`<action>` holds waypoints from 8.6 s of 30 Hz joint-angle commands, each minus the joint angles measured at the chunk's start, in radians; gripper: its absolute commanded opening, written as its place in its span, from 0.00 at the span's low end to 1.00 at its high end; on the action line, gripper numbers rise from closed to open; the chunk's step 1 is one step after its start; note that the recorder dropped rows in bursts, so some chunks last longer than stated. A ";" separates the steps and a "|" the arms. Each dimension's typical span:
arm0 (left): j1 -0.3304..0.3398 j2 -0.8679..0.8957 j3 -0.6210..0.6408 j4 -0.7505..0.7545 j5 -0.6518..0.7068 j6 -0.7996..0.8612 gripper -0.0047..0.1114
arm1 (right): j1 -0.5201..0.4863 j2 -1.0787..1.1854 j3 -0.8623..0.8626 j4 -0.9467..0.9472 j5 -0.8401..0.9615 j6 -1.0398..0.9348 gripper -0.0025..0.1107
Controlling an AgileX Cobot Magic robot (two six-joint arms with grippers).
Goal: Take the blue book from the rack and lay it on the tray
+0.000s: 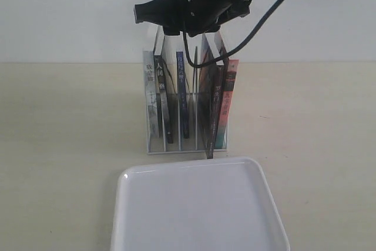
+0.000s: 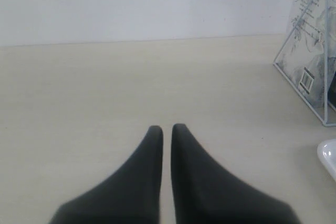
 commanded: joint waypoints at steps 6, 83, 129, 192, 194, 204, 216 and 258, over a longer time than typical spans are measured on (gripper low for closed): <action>-0.001 -0.004 0.004 -0.008 -0.003 0.004 0.08 | 0.000 0.035 -0.003 -0.011 0.006 0.027 0.41; -0.001 -0.004 0.004 -0.008 -0.003 0.004 0.08 | 0.000 -0.536 -0.017 0.050 0.221 -0.159 0.05; -0.001 -0.004 0.004 -0.008 -0.003 0.004 0.08 | 0.479 -0.677 0.583 -0.422 0.469 0.442 0.02; -0.001 -0.004 0.004 -0.008 -0.003 0.004 0.08 | 0.479 -0.419 0.803 -0.657 0.170 0.832 0.34; -0.001 -0.004 0.004 -0.008 -0.003 0.004 0.08 | 0.479 -0.419 0.803 -0.661 0.164 0.832 0.34; -0.001 -0.004 0.004 -0.008 -0.003 0.004 0.08 | 0.479 -0.419 0.803 -0.741 0.084 0.892 0.35; -0.001 -0.004 0.004 -0.008 -0.003 0.004 0.08 | 0.479 -0.419 0.803 -0.792 0.059 0.937 0.34; -0.001 -0.004 0.004 -0.008 -0.003 0.004 0.08 | 0.479 -0.834 0.915 0.005 0.326 0.076 0.20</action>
